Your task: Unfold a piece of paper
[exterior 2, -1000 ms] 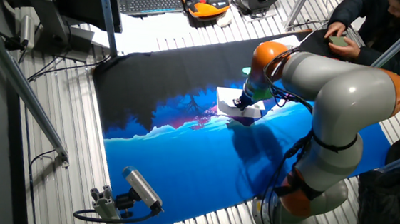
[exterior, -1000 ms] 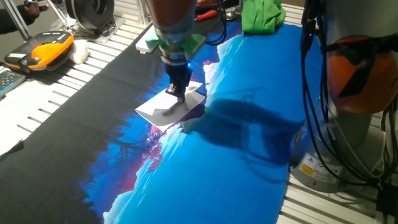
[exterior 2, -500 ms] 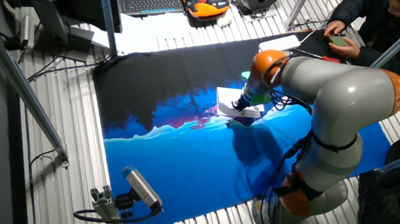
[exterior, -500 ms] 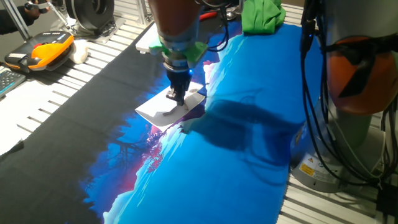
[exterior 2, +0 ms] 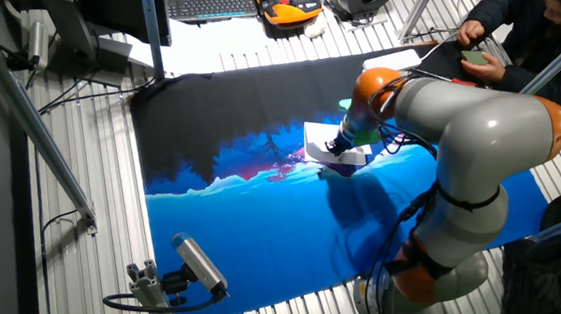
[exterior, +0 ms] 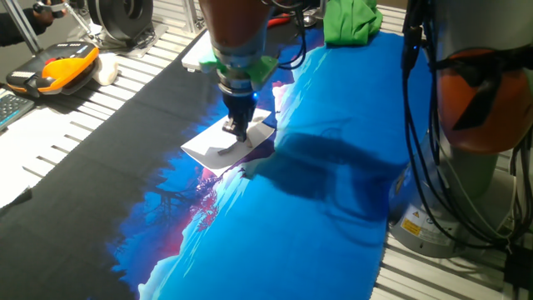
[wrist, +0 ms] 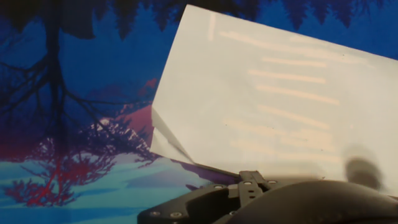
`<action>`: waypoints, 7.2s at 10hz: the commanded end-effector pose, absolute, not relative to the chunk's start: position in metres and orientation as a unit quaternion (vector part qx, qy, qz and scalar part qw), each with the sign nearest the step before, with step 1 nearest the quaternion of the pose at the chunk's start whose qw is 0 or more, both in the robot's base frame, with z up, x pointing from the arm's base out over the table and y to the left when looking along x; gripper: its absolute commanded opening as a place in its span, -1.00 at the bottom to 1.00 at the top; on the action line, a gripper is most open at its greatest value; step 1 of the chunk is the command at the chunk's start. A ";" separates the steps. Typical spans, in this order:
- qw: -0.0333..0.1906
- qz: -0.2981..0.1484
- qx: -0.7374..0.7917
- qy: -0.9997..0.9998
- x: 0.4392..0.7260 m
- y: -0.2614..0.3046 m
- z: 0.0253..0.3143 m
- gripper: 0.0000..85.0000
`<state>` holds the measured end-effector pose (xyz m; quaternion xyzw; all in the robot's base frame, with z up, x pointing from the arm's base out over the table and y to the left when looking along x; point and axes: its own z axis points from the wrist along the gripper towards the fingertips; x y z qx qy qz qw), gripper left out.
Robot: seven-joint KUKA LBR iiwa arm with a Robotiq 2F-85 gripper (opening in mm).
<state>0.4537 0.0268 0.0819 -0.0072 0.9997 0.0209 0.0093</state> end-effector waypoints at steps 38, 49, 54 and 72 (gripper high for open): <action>0.097 0.013 0.066 0.993 0.508 0.018 0.110 -1.00; 0.070 0.026 0.076 0.994 0.528 0.017 0.109 -1.00; 0.040 0.037 0.091 0.994 0.528 0.017 0.109 -1.00; 0.063 0.002 0.087 0.994 0.601 -0.005 0.090 -1.00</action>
